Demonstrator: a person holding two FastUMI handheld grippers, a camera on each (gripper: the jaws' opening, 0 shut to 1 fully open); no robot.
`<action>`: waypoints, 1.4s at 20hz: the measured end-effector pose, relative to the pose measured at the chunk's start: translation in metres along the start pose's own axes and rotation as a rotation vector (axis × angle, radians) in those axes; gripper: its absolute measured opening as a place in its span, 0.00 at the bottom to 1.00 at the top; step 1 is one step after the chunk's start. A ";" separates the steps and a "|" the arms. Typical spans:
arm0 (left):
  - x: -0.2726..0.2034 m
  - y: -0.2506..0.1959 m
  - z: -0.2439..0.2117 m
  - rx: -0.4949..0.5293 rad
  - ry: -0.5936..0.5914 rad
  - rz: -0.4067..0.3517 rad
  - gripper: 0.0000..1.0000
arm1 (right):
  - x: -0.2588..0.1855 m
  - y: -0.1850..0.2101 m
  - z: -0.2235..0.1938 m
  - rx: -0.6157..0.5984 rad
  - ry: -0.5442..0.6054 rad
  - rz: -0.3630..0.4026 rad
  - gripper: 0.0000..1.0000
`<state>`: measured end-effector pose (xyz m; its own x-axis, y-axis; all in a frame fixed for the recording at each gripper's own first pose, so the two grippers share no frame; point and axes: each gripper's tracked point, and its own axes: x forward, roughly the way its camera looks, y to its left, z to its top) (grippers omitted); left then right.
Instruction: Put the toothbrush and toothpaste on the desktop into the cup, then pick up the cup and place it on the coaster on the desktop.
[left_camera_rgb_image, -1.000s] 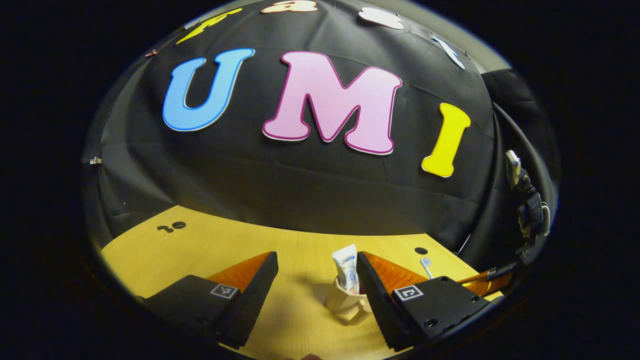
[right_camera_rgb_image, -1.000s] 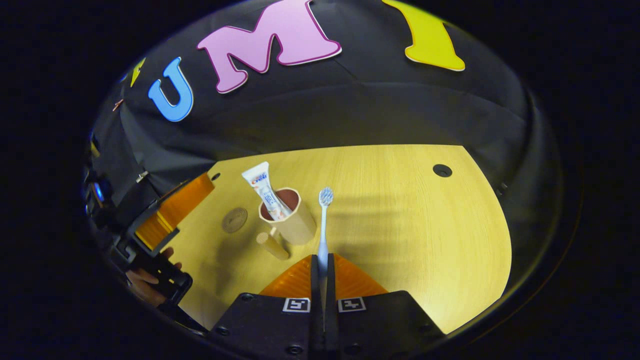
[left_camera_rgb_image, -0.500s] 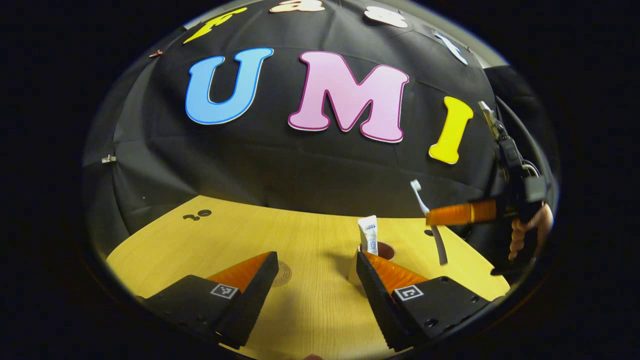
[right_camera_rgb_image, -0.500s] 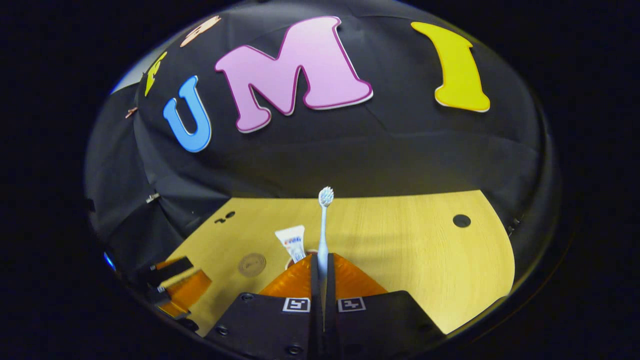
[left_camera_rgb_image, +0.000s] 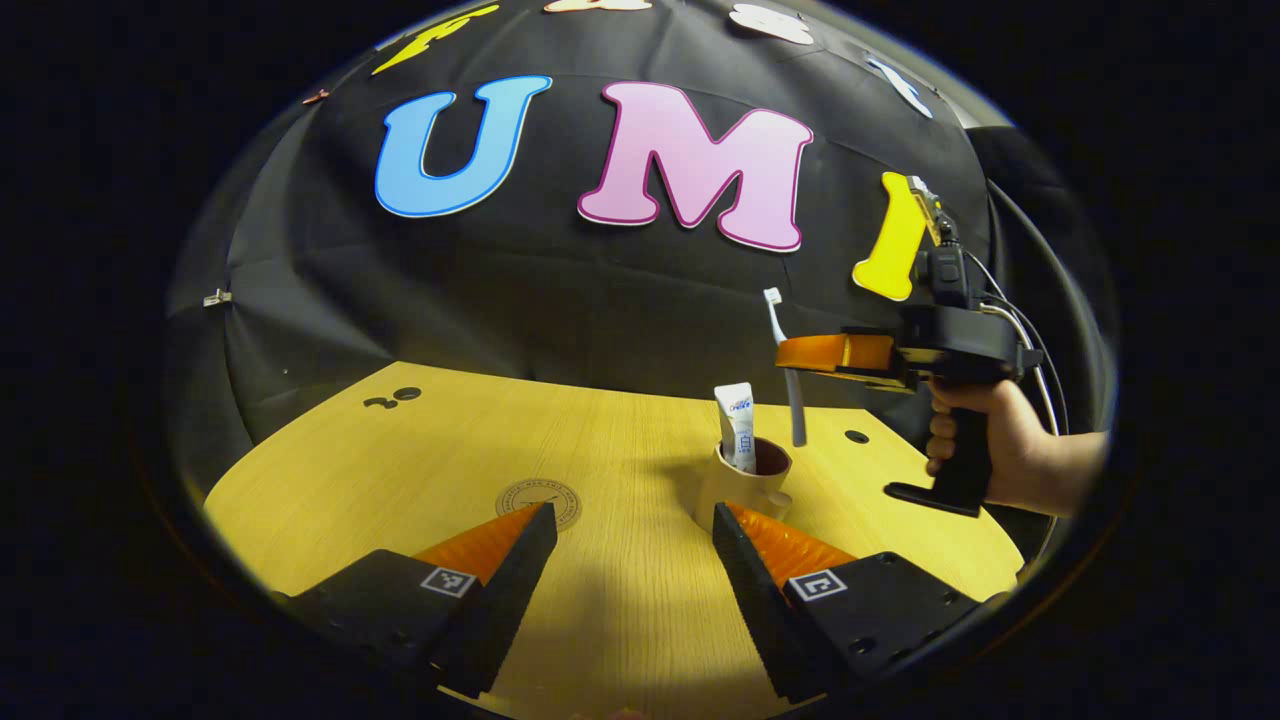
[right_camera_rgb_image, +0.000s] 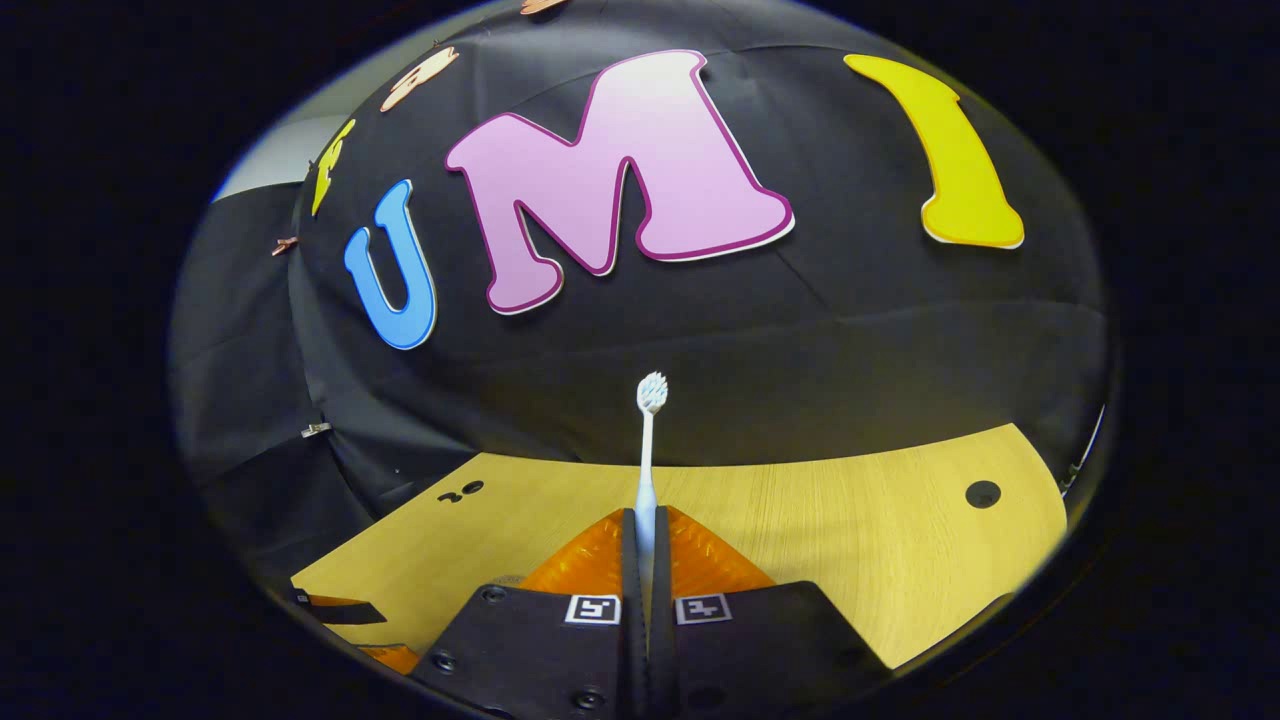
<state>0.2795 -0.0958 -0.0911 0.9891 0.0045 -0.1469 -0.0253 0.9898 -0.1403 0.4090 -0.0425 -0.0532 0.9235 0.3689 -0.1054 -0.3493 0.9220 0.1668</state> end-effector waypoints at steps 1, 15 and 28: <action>0.002 -0.002 -0.003 -0.001 0.005 -0.006 0.98 | 0.004 -0.003 -0.002 0.000 -0.018 -0.007 0.05; 0.015 0.005 -0.038 -0.007 0.064 0.001 0.98 | 0.012 0.000 -0.046 -0.210 -0.142 0.010 0.05; 0.003 -0.005 -0.044 -0.002 0.077 0.003 0.98 | -0.057 0.016 -0.054 -0.228 -0.049 0.008 0.98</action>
<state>0.2764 -0.1074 -0.1336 0.9750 -0.0034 -0.2223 -0.0289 0.9894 -0.1420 0.3419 -0.0426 -0.0971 0.9250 0.3758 -0.0563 -0.3788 0.9236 -0.0587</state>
